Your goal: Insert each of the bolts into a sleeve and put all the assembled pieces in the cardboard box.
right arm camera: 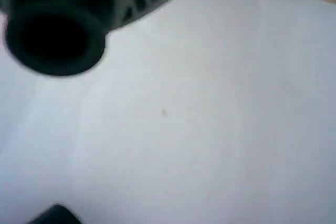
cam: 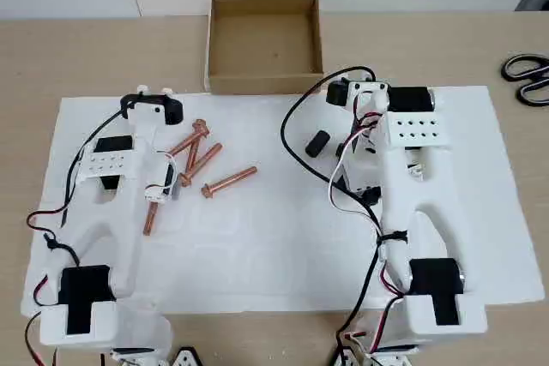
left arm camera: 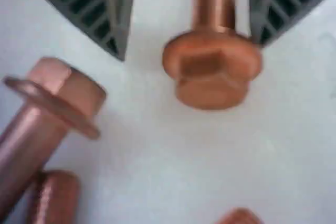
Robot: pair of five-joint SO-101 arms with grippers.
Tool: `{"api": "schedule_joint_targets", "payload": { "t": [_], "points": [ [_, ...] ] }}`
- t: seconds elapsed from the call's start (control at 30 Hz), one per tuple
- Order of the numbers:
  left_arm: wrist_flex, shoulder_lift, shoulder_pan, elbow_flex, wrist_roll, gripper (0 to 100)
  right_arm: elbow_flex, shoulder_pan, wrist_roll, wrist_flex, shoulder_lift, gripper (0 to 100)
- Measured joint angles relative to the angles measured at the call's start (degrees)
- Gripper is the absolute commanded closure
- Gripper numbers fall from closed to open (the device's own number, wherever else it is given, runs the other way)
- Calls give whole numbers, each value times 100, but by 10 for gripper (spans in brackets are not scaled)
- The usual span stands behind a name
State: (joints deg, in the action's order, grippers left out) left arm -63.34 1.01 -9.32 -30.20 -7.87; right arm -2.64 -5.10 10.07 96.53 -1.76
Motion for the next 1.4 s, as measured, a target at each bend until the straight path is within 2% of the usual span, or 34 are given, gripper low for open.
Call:
{"api": "schedule_joint_targets", "payload": {
  "t": [0.1,0.33,0.63,0.77,1.03,1.2,1.4],
  "points": [
    [9,0,0,0,0,905,0,0,0,0,0,989],
    [70,0,35,-79,35,913,0,0,0,0,0,989],
    [571,-202,44,-598,-35,916,0,0,0,0,0,989],
    [598,-211,53,-633,-35,990,0,0,0,0,0,989],
    [545,-237,70,-580,-35,993,0,0,0,0,0,989],
    [-431,-202,0,281,-35,992,0,0,0,0,0,987],
    [-2514,-202,26,2400,-35,992,422,44,0,62,0,988]
  ]
}}
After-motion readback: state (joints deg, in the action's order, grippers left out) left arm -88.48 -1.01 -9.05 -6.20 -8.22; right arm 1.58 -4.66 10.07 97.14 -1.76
